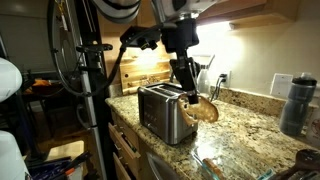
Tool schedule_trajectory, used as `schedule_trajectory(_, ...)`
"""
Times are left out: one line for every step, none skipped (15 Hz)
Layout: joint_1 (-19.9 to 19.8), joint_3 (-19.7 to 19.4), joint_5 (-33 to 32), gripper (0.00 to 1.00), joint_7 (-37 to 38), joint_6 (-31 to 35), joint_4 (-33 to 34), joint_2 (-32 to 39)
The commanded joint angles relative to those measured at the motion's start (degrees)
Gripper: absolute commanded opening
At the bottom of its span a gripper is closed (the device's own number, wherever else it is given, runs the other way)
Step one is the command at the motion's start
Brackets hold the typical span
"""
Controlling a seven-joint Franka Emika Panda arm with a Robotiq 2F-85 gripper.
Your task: Put the slices of bread in the toaster
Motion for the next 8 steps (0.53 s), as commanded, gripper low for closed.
schedule_trajectory(0.5, 6.1, 1.5, 0.04, 4.8, -2.4, -4.2, -8.1)
schedule_trajectory(1.0, 7.6, 2.0, 0.04, 6.1, -2.7, -4.3, -8.7)
schedule_trajectory(1.4, 9.1, 2.5, 0.04, 7.4, -2.9, -4.3, -9.1)
schedule_trajectory(1.8, 10.3, 2.9, 0.04, 8.7, -3.1, -4.1, -9.3)
schedule_trajectory(2.0, 11.4, 3.2, 0.04, 9.9, -3.1, -4.1, -9.5)
schedule_trajectory(2.3, 12.1, 3.9, 0.04, 11.2, -3.4, -3.8, -9.4)
schedule_trajectory(2.7, 12.4, 4.9, 0.04, 12.4, -3.5, -3.5, -9.3)
schedule_trajectory(3.0, 12.7, 5.7, 0.04, 13.5, -3.5, -3.3, -9.2)
